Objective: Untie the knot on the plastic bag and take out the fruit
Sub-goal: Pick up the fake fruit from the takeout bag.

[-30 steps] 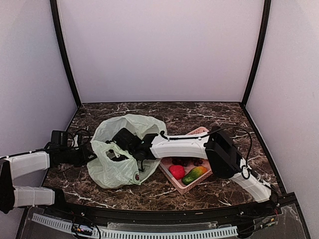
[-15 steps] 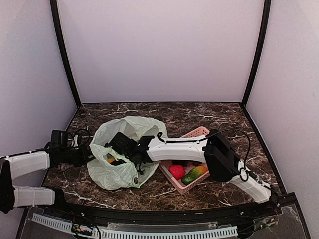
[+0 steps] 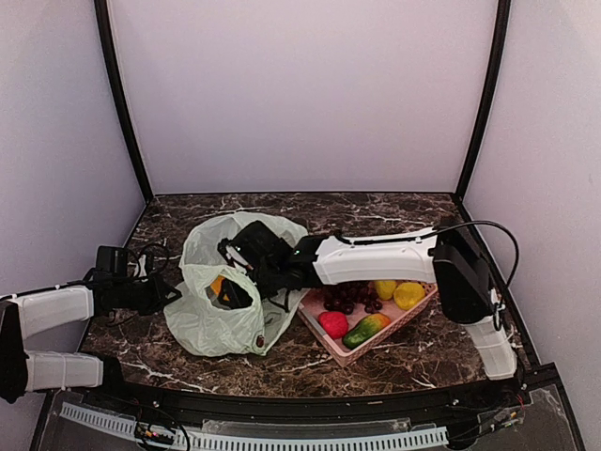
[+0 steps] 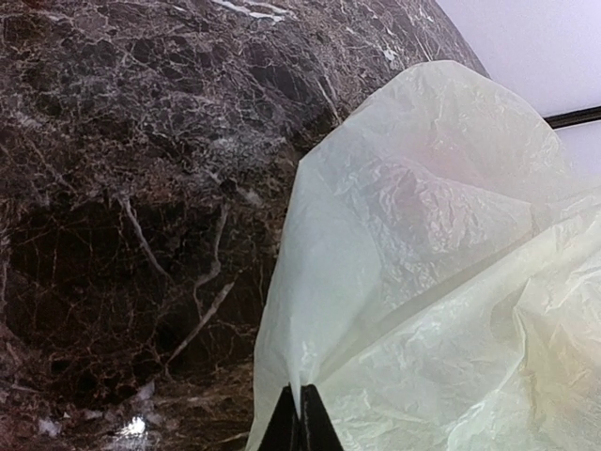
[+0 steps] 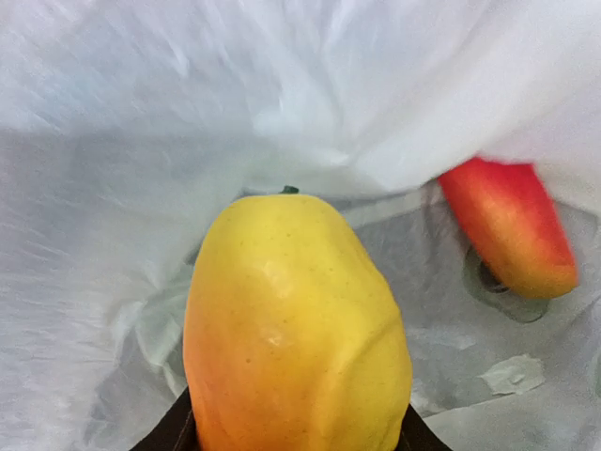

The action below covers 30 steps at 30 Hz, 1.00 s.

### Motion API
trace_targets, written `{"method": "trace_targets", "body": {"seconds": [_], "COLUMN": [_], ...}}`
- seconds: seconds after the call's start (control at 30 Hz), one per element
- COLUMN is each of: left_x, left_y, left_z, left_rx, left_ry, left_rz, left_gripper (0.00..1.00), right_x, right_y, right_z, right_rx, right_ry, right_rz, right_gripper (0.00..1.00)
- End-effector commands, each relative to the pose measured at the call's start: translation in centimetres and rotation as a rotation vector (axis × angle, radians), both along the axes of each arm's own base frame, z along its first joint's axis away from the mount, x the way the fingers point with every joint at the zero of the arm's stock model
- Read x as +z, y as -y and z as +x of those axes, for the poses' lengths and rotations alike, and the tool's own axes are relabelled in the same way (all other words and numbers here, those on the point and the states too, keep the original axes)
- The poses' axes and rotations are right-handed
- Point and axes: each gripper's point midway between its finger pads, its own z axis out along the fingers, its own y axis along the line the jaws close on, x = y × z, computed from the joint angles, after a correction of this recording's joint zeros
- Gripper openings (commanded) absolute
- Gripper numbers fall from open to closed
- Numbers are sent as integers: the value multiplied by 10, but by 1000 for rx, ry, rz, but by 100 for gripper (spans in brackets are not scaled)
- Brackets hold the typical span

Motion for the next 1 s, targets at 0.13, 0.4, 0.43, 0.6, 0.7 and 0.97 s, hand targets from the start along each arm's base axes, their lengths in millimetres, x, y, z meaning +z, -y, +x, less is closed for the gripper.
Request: {"method": "trace_targets", "body": {"seconds": [0.13, 0.4, 0.43, 0.6, 0.7, 0.97], "left_x": [14, 18, 18, 26, 42, 112], "left_y": [-3, -6, -6, -13, -22, -50], "left_z": [14, 18, 18, 23, 30, 44], "left_rx": [22, 27, 27, 39, 49, 53], "left_ry": [53, 62, 64, 80, 105, 238], "left_rz": [5, 19, 20, 61, 121, 349], "left_gripper": [1, 1, 1, 6, 35, 78], "right_x": [142, 188, 193, 215, 216, 179], "right_y": [17, 46, 50, 78, 102, 189], "right_z": [34, 22, 20, 8, 12, 24], "right_rx": [-109, -94, -92, -88, -156, -382], "right_ry": [156, 259, 271, 344, 376, 360], "right_rz": [417, 534, 541, 574, 517, 300], "right_gripper": [8, 10, 10, 10, 10, 13]}}
